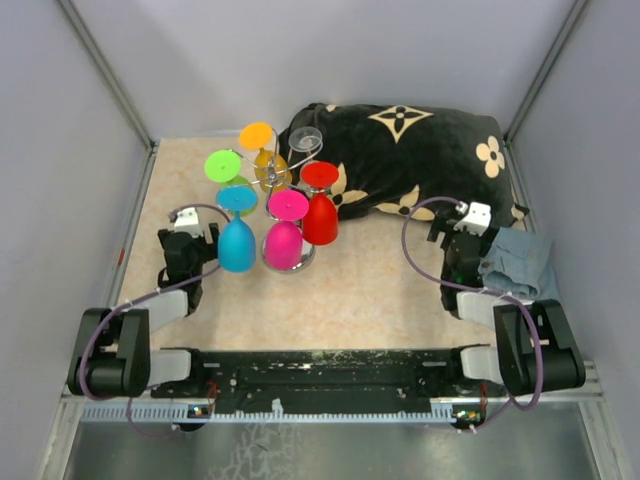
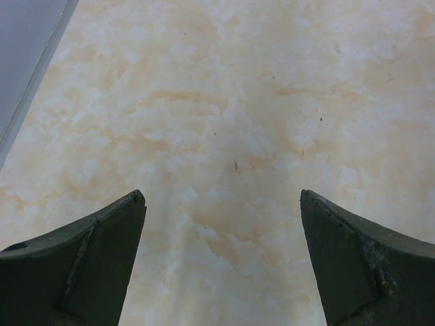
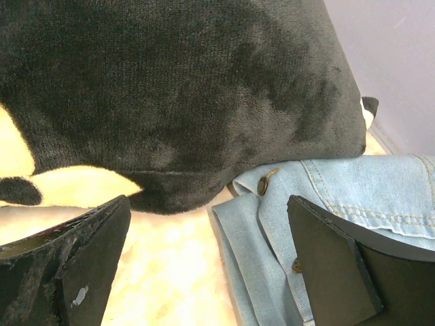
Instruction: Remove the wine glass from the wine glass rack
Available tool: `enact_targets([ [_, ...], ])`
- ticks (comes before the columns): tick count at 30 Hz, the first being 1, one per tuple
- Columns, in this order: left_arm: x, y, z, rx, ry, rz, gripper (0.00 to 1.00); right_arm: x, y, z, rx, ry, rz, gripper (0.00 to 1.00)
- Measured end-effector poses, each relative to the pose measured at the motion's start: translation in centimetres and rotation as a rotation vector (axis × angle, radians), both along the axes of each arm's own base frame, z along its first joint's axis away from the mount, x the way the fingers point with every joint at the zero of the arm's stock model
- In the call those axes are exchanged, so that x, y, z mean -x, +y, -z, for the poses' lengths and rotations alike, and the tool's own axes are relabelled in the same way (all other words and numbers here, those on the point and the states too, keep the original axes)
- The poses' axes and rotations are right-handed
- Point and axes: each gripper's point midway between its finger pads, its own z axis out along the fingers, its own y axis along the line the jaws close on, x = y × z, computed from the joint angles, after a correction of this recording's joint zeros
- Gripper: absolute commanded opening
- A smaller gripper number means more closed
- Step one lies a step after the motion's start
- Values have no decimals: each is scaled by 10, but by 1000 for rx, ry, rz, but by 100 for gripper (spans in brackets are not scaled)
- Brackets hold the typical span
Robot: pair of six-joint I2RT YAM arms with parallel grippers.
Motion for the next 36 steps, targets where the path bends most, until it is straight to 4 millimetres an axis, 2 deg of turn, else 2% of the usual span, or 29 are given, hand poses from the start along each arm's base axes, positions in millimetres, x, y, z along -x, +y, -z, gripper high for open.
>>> enact_targets([
  [12,32,35,13,-28,83,-158,100,5,4,-14,-14,-20,-31,98],
  [19,47,56,16,-36,118,-262,100,9,7,-11,-34,2,-44,98],
  [26,64,87,22,8,175,-399,100,12,9,-15,-45,21,-49,98],
  [29,66,94,13,21,161,-424,100,10,10,-30,-52,-4,-55,98],
  [32,64,94,-6,24,125,-413,100,8,12,-47,-71,-20,-58,98],
  [34,58,91,-26,23,95,-382,100,5,13,-61,-94,-21,-56,98],
  [36,47,85,-59,33,44,-333,100,0,15,-77,-121,-6,-53,98],
])
